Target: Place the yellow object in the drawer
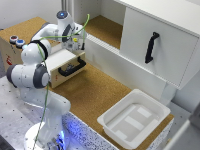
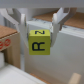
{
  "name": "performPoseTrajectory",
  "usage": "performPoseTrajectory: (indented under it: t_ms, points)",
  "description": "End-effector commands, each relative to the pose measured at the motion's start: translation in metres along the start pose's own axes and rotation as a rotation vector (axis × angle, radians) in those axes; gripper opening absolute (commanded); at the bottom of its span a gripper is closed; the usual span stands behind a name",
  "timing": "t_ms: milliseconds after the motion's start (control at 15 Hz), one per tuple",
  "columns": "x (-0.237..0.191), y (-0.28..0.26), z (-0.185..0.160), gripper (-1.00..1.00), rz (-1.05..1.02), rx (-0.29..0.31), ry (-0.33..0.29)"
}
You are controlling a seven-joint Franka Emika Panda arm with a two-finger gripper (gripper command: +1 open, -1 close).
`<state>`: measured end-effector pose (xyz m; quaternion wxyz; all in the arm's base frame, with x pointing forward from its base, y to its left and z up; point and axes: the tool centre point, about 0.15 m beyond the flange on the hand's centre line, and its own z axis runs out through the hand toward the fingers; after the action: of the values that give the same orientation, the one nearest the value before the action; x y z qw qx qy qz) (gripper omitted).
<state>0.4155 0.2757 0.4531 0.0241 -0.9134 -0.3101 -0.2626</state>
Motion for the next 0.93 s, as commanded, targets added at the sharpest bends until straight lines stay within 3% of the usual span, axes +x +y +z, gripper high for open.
performPoseTrajectory:
  t_ms: [0, 133, 533, 733, 867]
  points:
    - [-0.007, -0.030, 0.038, -1.00, -0.209, 0.195, -0.117]
    - [-0.028, -0.028, 0.035, -1.00, -0.236, 0.238, -0.140]
    - [-0.100, -0.075, 0.033, -1.00, -0.429, 0.488, -0.193]
    - [-0.110, -0.096, 0.043, -1.00, -0.501, 0.527, -0.217]
    - [-0.106, -0.104, 0.049, -1.00, -0.547, 0.514, -0.219]
